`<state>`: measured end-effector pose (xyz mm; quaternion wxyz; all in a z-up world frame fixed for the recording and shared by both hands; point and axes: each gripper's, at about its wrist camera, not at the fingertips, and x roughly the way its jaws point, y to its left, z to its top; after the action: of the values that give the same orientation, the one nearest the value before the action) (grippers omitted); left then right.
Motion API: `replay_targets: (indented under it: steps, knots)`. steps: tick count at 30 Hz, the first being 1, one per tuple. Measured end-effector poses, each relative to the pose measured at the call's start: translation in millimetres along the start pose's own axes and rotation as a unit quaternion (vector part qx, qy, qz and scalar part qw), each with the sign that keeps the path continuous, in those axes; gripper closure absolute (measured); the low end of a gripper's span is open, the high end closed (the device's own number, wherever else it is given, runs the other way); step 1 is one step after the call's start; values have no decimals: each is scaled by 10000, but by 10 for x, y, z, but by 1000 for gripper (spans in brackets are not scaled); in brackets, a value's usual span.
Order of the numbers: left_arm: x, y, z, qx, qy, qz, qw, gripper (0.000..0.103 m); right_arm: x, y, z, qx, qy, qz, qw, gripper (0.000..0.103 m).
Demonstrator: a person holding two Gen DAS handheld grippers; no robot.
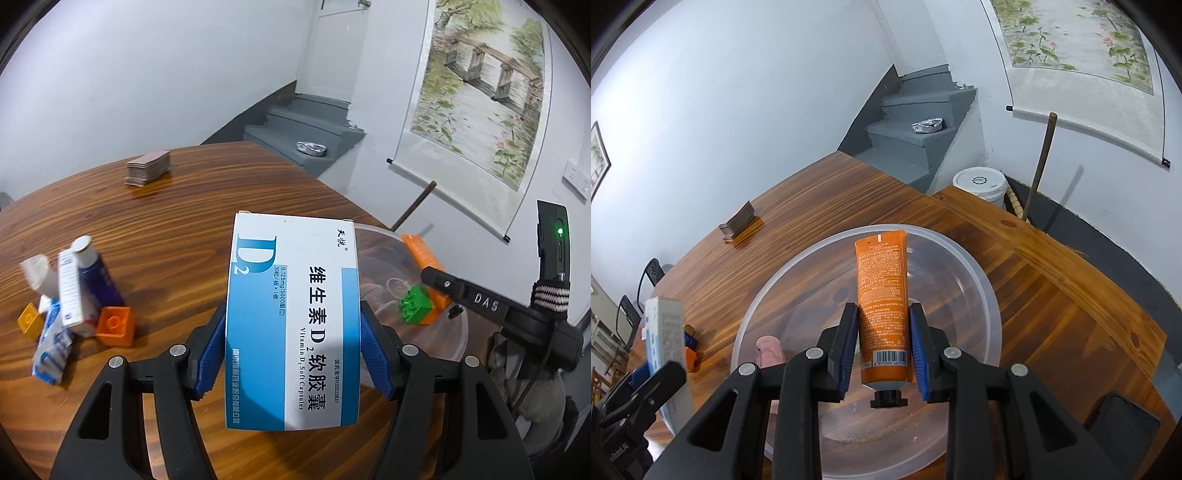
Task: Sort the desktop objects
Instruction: 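Carry the orange tube and vitamin D box over the bowl with both tools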
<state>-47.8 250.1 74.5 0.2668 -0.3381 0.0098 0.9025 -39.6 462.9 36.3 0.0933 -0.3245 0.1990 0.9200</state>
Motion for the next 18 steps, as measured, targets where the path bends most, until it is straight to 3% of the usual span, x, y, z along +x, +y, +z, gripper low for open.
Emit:
replay_targets:
  steps: [13, 18]
  knots:
    - [320, -215, 273, 71, -24, -455, 9989, 34, -14, -8, -2, 63, -3, 37, 10000, 72]
    - [445, -231, 333, -108, 78, -691, 9975, 34, -32, -42, 5, 175, -51, 16, 9998, 71]
